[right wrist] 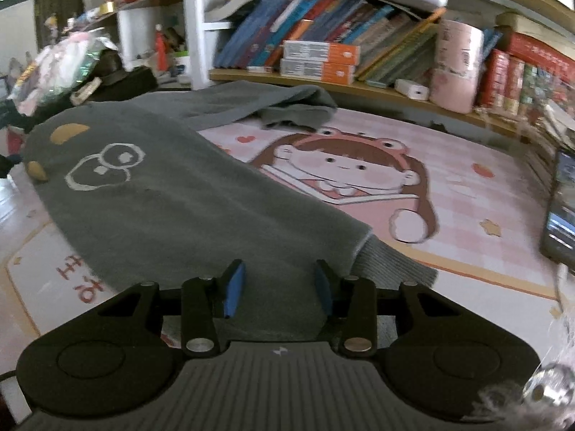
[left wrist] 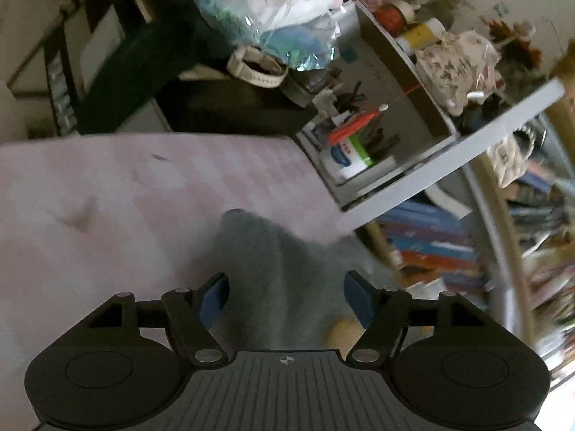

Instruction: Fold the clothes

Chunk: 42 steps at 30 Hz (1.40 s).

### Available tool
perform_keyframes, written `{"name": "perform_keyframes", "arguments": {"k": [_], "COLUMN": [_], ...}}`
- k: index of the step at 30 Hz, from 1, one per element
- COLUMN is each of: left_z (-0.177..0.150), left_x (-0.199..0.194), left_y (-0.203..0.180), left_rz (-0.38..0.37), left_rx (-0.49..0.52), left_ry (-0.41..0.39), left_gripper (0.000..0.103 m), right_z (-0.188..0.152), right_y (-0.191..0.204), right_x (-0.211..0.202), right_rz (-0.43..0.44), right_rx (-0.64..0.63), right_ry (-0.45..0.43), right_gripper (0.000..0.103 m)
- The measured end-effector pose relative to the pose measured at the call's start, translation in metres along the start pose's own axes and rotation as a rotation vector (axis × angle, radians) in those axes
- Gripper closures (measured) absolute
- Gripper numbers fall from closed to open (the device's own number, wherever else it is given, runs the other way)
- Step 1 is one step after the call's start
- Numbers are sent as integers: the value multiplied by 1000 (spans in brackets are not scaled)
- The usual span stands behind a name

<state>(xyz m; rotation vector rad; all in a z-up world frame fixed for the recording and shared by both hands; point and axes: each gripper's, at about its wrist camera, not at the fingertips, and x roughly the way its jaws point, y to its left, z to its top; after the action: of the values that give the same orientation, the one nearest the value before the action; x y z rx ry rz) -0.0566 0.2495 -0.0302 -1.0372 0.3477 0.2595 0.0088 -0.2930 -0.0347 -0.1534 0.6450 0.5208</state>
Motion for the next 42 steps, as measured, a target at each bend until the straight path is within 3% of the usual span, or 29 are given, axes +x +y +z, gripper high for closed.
{"name": "perform_keyframes", "arguments": {"k": [8, 10, 11, 13, 16, 20, 22, 27, 28, 30, 31, 35, 37, 39, 41, 42], "left_z": [-13, -19, -19, -17, -7, -15, -21, -14, -13, -10, -9, -4, -2, -6, -3, -1], "left_x": [36, 41, 45, 57, 56, -17, -39, -35, -34, -33, -32, -29, -26, -26, -17, -13], "left_y": [-15, -20, -22, -30, -67, -139, -145, -93, -83, -62, -52, -12, -8, -2, -1, -3], "left_rz": [-8, -13, -13, -13, -57, -271, -180, -31, -1, 57, 87, 195, 177, 137, 138, 145], "left_rx": [-31, -9, -7, 10, 139, 504, 598, 438, 406, 341, 308, 179, 137, 125, 143, 160], "left_ry": [86, 63, 48, 29, -47, -335, -389, -220, -186, -118, -85, 42, 30, 11, 6, -3], "left_gripper": [34, 53, 74, 82, 87, 87, 84, 73, 67, 33, 30, 32, 34, 58, 76, 81], "right_z": [-11, -15, -16, -17, -15, -11, -9, -4, -4, -3, -2, -3, -5, -7, -6, -6], "right_y": [-30, -34, -35, -34, -24, -7, 1, 4, 2, -1, -1, -4, -3, -2, -2, -1], "right_x": [-15, -19, -20, -21, -21, -17, -16, -11, -11, -11, -10, -10, -12, -14, -14, -14], "right_rz": [-184, -202, -198, -185, -132, -36, -30, -6, -1, 2, -3, -5, -9, -9, -9, -12], "right_rx": [28, 28, 33, 35, 23, 2, -10, -24, -26, -28, -32, -26, -23, -21, -22, -26], "right_ry": [14, 17, 17, 14, 16, 18, 16, 16, 18, 23, 25, 23, 21, 21, 24, 26], "right_gripper": [75, 75, 75, 74, 72, 70, 68, 67, 66, 66, 65, 65, 65, 65, 65, 65]}}
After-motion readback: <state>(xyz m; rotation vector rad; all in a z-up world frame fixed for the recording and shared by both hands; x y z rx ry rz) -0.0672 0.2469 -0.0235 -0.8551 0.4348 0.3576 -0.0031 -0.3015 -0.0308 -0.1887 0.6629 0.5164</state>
